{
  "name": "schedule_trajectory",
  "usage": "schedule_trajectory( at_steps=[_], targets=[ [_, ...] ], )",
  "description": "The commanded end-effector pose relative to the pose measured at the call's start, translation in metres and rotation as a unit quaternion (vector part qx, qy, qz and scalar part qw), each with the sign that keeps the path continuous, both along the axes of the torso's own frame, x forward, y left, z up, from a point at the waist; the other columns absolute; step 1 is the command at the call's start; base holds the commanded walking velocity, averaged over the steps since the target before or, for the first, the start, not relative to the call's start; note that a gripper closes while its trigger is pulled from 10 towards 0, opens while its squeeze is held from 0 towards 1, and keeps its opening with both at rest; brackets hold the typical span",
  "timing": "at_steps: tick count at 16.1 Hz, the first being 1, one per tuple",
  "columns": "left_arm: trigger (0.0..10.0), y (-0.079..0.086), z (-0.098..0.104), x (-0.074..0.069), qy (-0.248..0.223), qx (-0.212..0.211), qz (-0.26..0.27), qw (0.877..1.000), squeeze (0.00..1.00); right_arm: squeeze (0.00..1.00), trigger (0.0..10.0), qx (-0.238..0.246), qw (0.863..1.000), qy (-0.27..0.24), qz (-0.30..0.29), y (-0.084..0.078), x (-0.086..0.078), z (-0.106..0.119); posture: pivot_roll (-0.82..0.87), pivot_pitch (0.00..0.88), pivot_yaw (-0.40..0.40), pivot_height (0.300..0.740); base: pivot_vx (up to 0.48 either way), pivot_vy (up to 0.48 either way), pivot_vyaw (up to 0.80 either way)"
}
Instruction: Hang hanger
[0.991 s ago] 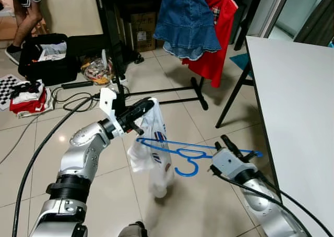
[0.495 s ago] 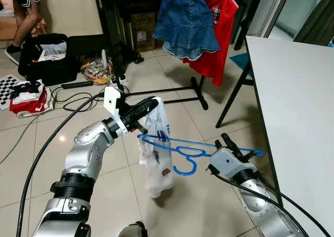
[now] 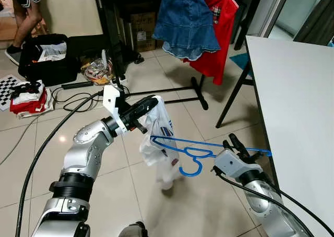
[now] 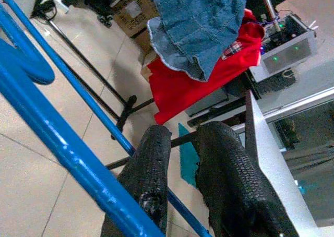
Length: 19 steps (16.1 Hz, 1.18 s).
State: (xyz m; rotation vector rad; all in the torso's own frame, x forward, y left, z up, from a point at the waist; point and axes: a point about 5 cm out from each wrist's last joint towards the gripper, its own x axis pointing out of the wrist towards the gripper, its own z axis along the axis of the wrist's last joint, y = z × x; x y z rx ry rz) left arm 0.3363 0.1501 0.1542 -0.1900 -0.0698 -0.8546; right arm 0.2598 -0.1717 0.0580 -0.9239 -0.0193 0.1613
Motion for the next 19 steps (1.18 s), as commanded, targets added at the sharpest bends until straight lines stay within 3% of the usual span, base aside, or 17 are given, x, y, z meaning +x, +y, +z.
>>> schedule_trajectory(
  at_steps=[1, 8, 16, 19],
  targets=[
    [10.0, -0.004, 0.011, 0.002, -0.015, -0.014, -0.006, 1.000, 0.00, 0.00, 10.0, -0.004, 1.000, -0.022, -0.003, -0.001, -0.002, 0.005, 0.08, 0.114, 0.043, 0.740, 0.000, 0.000, 0.00],
    [10.0, -0.015, 0.026, 0.004, -0.025, -0.052, 0.000, 0.998, 0.00, 0.00, 10.0, 0.024, 0.997, -0.056, 0.048, 0.014, -0.007, 0.012, 0.09, 0.113, 0.046, 0.740, 0.000, 0.000, 0.00],
    [10.0, -0.019, 0.046, 0.011, -0.022, -0.112, 0.023, 0.993, 0.00, 0.00, 10.0, 0.034, 0.995, -0.082, 0.048, 0.018, -0.008, 0.016, 0.08, 0.108, 0.058, 0.740, 0.000, 0.000, 0.00],
    [10.0, -0.018, 0.050, 0.024, 0.007, -0.139, 0.076, 0.987, 0.00, 0.00, 10.0, 0.037, 0.991, -0.124, 0.042, 0.018, -0.007, 0.027, 0.08, 0.105, 0.061, 0.740, 0.000, 0.000, 0.00]
  ],
)
